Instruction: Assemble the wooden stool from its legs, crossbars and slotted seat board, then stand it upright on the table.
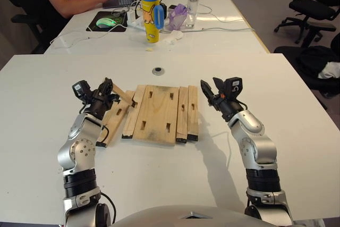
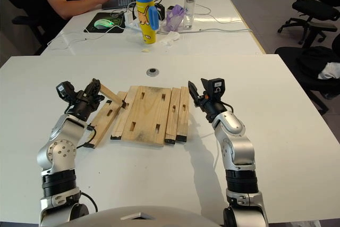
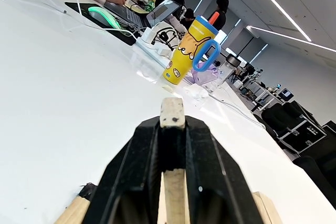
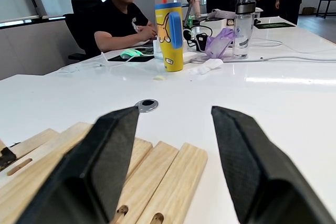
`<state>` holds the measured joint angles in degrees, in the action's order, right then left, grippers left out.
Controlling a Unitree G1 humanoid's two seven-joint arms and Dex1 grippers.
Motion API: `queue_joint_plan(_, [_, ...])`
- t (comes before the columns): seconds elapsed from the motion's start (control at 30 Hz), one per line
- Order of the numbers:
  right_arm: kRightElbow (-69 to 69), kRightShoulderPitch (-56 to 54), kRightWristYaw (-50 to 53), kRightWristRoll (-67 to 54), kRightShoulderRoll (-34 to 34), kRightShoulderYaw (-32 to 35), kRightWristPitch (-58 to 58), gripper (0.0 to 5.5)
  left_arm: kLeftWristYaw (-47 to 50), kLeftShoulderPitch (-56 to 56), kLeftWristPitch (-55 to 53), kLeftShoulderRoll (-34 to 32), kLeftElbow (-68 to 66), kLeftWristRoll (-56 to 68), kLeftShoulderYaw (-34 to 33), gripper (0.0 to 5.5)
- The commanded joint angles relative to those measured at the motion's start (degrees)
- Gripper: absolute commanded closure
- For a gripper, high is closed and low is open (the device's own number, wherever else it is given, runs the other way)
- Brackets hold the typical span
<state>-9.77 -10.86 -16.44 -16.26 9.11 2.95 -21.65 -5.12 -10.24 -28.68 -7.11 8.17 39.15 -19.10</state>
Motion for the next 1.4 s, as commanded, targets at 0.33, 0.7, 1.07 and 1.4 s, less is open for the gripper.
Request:
queue_joint_plan(0.33, [0.4,-1.4,-0.4,0.0,0.0,-1.6,-0.8,2.95,-3.3,-1.3,3.8,-2.0,-4.9,-5.5,1.7,5.05])
queue_joint_plan(0.7, [1.0,-1.9,-0.4,0.3,-0.2,-2.8,-0.5,2.95,-3.4,-2.4,4.2,-1.1,-6.8,-8.8,4.0,5.05])
queue_joint_plan(1.07, [0.7,-1.6,-0.3,0.4,-0.4,-3.8,-0.6,2.95,-2.8,-4.0,3.5,-1.9,-8.6,-11.9,6.0,5.05])
queue_joint_plan(1.4, [-0.1,-0.4,0.1,1.4,-0.3,-5.1,-0.6,2.95,3.4,2.0,0.0,-2.5,-2.5,-20.7,11.5,5.05])
